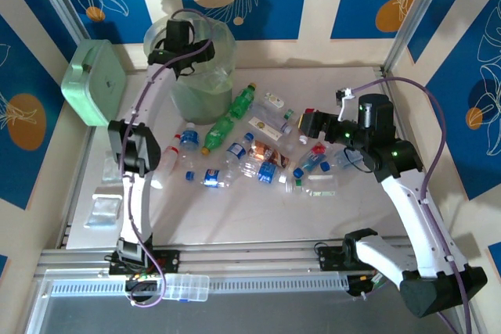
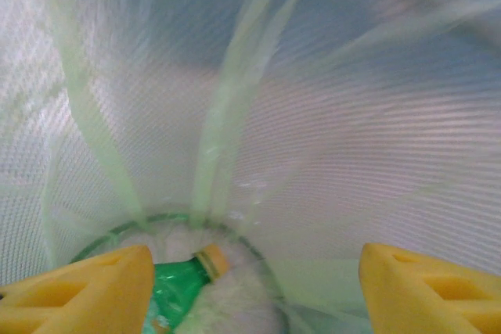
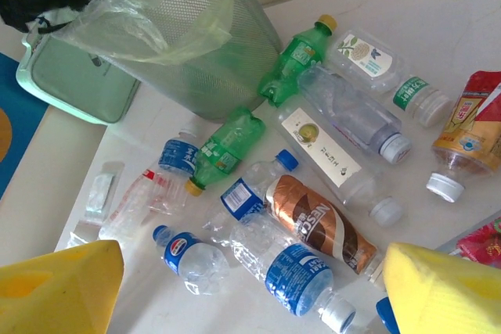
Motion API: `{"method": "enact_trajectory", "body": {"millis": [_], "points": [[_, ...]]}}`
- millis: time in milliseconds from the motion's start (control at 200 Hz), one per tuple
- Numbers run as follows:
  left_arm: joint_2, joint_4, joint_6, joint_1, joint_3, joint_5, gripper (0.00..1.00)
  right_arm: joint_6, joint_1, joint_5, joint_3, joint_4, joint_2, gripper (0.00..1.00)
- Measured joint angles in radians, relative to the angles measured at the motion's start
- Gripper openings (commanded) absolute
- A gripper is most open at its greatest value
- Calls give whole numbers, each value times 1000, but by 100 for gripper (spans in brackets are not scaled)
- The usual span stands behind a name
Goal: Put the plastic bottles in the bin
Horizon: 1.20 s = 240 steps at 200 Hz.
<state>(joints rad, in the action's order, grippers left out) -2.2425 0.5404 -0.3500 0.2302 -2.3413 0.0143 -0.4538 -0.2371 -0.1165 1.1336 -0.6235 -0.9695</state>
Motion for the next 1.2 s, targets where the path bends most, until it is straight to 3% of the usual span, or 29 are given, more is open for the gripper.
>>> {"method": "enact_trajectory", "body": {"millis": [115,275,395,525,680,815,1200], "points": [[137,-8,0,13,35,42,69,-8,-14,1,0,-12,18,87],[426,-98,-31,48,235,97,69,-51,-26,16,-36,-16,82,87],[632,-187,-63,117,441,128,69,-135,-31,64,-116,-23,129,86],[756,-236,-68,216,621,146,69,-306,-31,173,-208,-65,133,87],[829,-275,-71,323,849,151,69,-575,-11,280,-315,-175,111,82],[839,-275,-71,391,999,142,69,-751,23,301,-411,-214,86,78],[840,-329,-71,425,1152,108,68,-968,49,301,-433,-200,-121,81]]}}
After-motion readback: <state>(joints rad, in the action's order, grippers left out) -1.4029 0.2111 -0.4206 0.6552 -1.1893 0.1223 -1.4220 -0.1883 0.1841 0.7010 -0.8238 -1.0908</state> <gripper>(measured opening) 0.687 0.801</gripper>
